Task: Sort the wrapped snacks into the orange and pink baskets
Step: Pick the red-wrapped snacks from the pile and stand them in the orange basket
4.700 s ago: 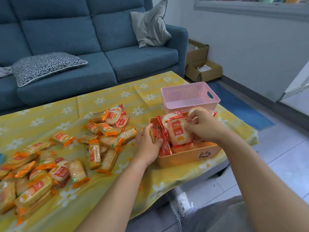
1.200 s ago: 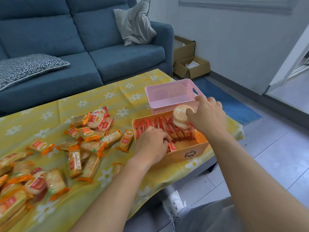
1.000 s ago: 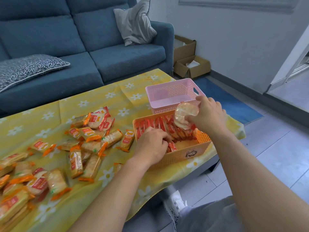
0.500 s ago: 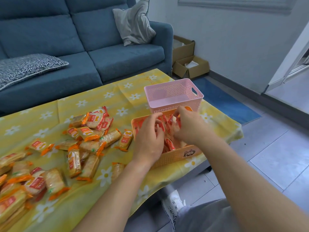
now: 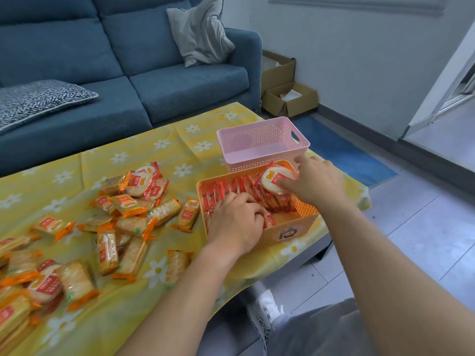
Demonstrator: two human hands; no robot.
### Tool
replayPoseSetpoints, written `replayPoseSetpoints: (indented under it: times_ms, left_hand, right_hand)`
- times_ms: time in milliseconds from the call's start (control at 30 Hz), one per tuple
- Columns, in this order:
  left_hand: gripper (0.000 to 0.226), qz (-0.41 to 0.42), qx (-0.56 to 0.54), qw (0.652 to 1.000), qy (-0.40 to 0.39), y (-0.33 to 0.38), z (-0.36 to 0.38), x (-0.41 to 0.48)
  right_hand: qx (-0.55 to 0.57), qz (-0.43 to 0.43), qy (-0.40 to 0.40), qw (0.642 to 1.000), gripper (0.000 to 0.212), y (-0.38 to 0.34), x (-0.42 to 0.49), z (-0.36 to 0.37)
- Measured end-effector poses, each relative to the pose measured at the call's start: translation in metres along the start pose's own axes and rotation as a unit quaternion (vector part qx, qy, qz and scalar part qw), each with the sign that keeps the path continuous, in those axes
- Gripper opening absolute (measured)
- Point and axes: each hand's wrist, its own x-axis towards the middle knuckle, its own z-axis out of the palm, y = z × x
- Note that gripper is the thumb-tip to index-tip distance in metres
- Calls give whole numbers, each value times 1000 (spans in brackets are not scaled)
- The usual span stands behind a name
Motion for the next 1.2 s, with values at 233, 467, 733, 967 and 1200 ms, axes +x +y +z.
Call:
replayPoseSetpoints:
  times_ms: [233,467,733,967,1200]
  left_hand:
    - [32,-10,-39,999,-10,-4,-3,1]
    - [30,-15,-122,989,86,1,-9,-5]
    - [29,36,-227,960,160,13,-23,-4]
    - [40,72,-150,979,117,14,-16,-2]
    - [17,7,-94,990,103,-3,-6,-9]
  right_hand:
    - [101,-31,-38,994,34,-5,1,-11]
    - [192,-152,-121,962,27,8,-22,-41]
    - [350,-140,-93,922,45,-6,-26,-35]
    - [456,113,-215,856,29,-7,-31,-40]
    - [107,-9,-74,991,25,-5,-28,-21]
